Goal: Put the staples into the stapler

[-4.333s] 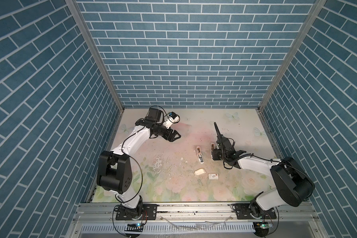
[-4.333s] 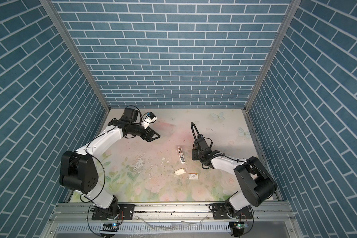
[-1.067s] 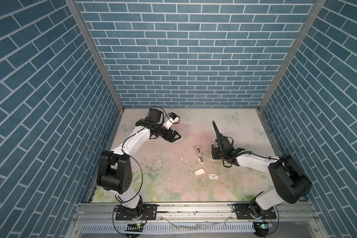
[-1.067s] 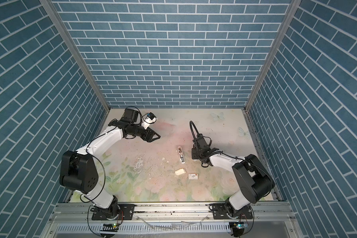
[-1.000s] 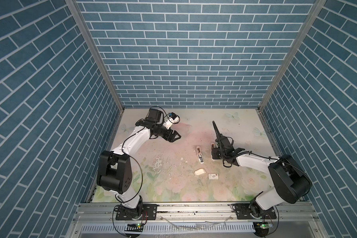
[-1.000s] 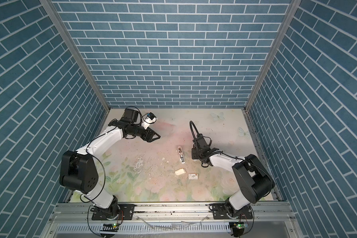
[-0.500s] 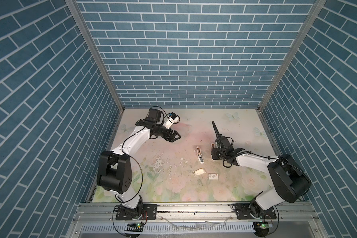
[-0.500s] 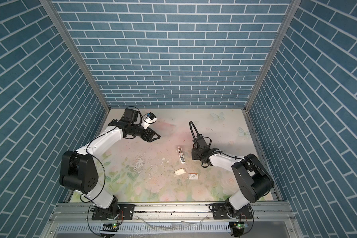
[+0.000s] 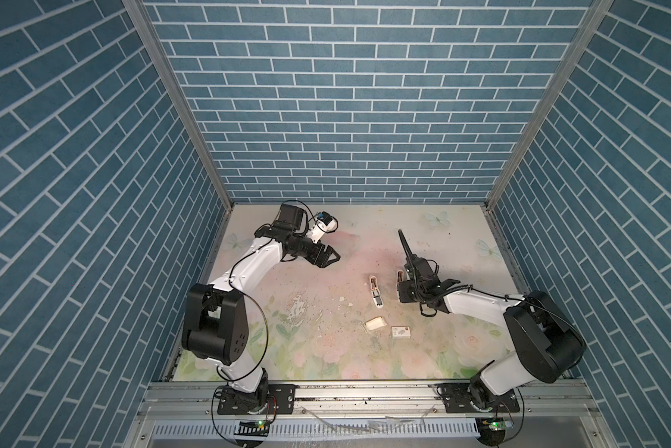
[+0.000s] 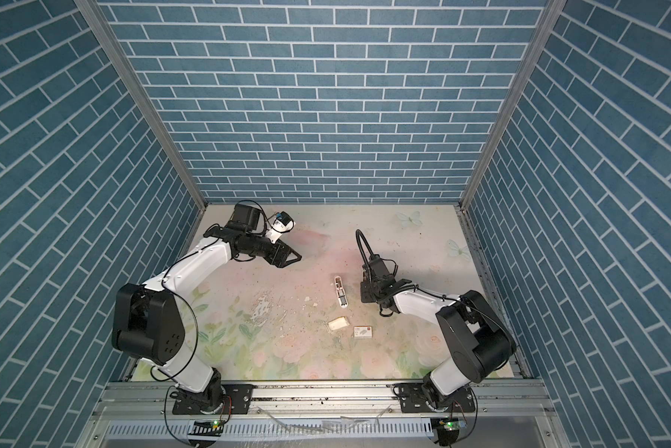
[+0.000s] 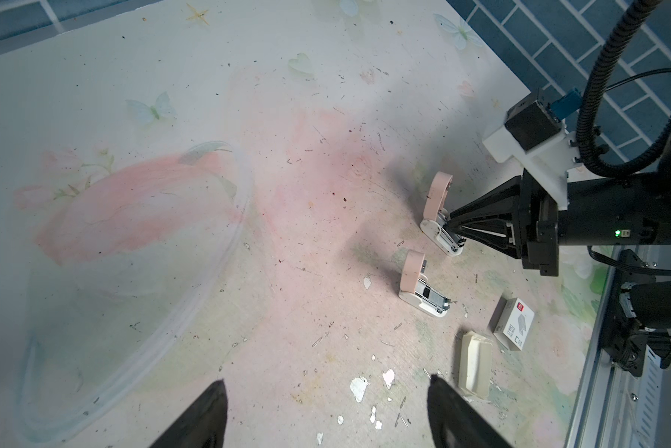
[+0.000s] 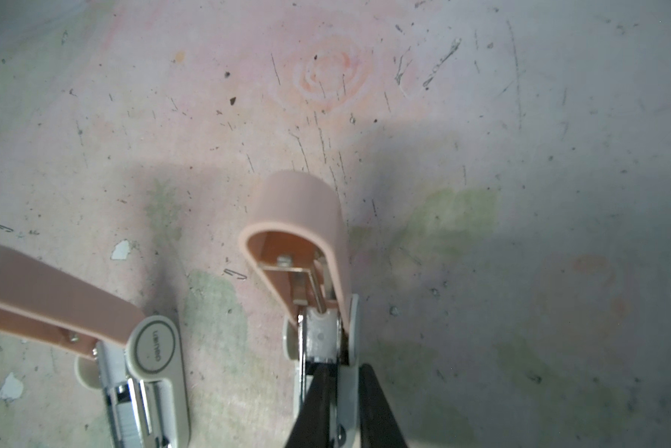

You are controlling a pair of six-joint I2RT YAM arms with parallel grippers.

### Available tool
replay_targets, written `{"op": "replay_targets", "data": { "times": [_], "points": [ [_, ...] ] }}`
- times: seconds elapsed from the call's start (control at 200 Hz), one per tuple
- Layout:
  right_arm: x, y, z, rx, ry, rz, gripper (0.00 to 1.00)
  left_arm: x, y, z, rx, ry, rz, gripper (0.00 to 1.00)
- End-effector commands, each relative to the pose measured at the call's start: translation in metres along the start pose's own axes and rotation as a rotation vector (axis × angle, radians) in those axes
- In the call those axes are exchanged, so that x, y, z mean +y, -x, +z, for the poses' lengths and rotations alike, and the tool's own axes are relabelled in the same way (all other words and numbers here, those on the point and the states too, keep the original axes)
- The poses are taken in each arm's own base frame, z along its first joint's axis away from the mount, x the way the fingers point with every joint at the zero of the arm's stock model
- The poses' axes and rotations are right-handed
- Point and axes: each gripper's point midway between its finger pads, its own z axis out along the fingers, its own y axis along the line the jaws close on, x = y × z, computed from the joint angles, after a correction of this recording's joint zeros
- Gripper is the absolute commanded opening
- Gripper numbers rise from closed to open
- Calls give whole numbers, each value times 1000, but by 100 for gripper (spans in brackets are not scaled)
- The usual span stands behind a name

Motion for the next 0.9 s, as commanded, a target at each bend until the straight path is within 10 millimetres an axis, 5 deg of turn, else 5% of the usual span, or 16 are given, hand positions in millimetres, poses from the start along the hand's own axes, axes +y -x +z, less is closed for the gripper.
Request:
{"op": "replay_targets", "data": {
  "times": [0.0, 0.475, 0.75, 0.895],
  "points": [
    [-3, -8, -1, 31, -4, -18, 17, 0, 0, -3, -10, -2, -1, 82],
    [7, 29, -40, -103, 33, -22, 21, 1, 3, -6, -3, 11, 21, 82],
    [64, 12, -67, -24, 230, -90, 36, -9, -5, -19, 69, -32, 72, 82],
    [90, 1, -62, 33, 266, -128, 43, -12, -7, -34, 58, -34, 50, 82]
  ]
}}
